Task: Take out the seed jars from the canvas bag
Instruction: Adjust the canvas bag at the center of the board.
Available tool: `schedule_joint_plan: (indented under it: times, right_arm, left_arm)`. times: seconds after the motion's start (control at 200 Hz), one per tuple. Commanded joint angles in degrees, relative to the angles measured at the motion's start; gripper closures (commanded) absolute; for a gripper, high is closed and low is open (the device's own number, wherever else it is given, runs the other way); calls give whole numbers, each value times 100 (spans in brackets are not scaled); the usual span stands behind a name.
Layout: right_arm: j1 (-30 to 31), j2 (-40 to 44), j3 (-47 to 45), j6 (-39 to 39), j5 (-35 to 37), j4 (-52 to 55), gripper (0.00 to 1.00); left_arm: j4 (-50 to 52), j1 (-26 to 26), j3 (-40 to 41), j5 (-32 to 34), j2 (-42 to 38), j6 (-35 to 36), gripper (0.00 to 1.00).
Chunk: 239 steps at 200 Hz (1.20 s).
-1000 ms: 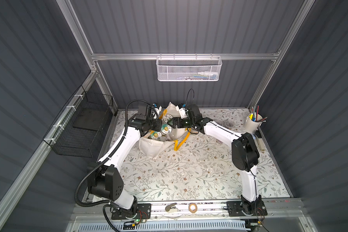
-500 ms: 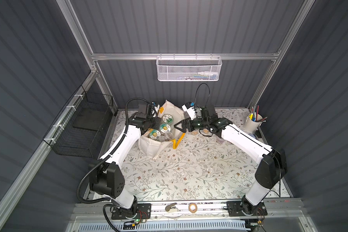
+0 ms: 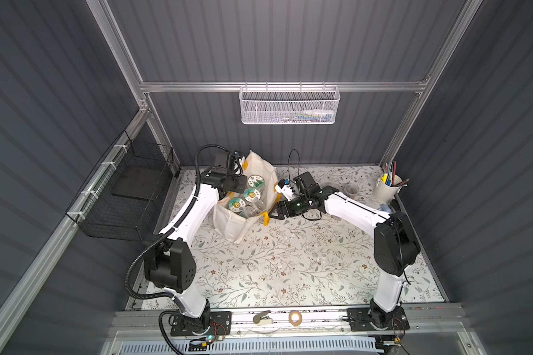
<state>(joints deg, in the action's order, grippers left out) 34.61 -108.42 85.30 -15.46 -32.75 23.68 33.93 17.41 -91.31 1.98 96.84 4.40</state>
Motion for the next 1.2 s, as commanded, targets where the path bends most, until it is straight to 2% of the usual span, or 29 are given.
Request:
schedule_joint_plan:
  times: [0.0,0.335,0.73,0.915,1.026,1.191]
  right_arm:
    - [53,61,199,-154,-258,-111,21]
    - [-55,705,-146,-712,-147,-856,19]
    - [-87,-160,395,-824,-161,-582,22]
    - [-77,-241,409,-871,-224,-619,44]
    - [-62,-314,504,-879,-271,-635,67]
    - [23,-652,971,-879,-375,-688,80]
  left_arm:
    - [-326,-9,-378,-116,54,192,100]
    - [-364,-45,-353,-149,64,204,100]
    - [-399,-53,-387,-198,81,201,100]
    - [-404,-91,-439,-187,98,210,100]
    - [-409,-163,-553,-198,123,235,100]
    - [-471,-438,-932,-444,269,211,100]
